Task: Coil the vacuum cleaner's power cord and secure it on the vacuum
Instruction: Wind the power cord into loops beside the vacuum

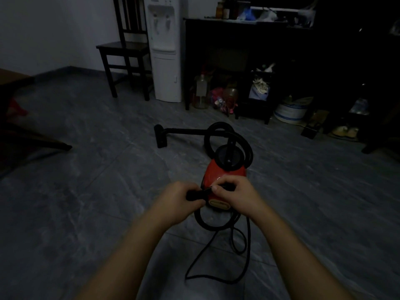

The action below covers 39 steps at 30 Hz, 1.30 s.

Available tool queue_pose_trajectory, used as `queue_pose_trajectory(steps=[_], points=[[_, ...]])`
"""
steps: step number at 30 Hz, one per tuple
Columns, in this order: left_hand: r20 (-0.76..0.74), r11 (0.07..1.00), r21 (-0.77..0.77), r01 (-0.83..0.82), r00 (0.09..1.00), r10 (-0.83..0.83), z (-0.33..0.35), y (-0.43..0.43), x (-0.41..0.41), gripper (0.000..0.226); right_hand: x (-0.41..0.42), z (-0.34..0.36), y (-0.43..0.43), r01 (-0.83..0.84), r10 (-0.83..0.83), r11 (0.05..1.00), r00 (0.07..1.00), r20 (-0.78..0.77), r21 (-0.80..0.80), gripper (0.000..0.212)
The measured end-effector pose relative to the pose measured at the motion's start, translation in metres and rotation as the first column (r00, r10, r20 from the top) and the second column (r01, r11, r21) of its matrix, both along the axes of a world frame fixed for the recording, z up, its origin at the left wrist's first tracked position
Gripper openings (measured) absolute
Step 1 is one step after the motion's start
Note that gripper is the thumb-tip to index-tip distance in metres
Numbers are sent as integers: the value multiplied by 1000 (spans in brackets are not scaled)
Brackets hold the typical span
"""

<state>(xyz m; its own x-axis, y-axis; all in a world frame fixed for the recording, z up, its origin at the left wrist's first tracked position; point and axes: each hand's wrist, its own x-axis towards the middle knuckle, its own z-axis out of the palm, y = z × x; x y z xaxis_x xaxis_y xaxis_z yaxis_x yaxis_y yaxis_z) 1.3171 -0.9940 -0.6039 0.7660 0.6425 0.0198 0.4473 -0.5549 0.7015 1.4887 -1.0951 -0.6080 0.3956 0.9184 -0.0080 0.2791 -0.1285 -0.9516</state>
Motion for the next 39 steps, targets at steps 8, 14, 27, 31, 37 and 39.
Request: queue_pose_trajectory(steps=[8, 14, 27, 31, 37, 39], points=[[206, 942, -326, -74, 968, 147, 12, 2, -3, 5, 10, 2, 5, 117, -120, 991, 992, 40, 66, 18], [370, 791, -588, -169, 814, 448, 22, 8, -9, 10, 15, -2, 5, 188, -185, 980, 981, -52, 72, 24], [363, 646, -730, -223, 675, 642, 19, 3, -5, 18, -4, 5, 10, 210, -177, 957, 970, -169, 202, 23], [357, 664, -723, -190, 720, 595, 20, -3, -2, 16, 2, -7, 11, 267, -258, 945, 963, -70, 188, 33], [327, 772, -607, -187, 827, 457, 20, -6, 2, 12, 8, -11, 6, 370, -394, 906, 915, 84, 206, 15], [314, 793, -586, -167, 855, 412, 21, -6, 2, 10, 10, -12, 5, 391, -415, 892, 907, 67, 229, 19]])
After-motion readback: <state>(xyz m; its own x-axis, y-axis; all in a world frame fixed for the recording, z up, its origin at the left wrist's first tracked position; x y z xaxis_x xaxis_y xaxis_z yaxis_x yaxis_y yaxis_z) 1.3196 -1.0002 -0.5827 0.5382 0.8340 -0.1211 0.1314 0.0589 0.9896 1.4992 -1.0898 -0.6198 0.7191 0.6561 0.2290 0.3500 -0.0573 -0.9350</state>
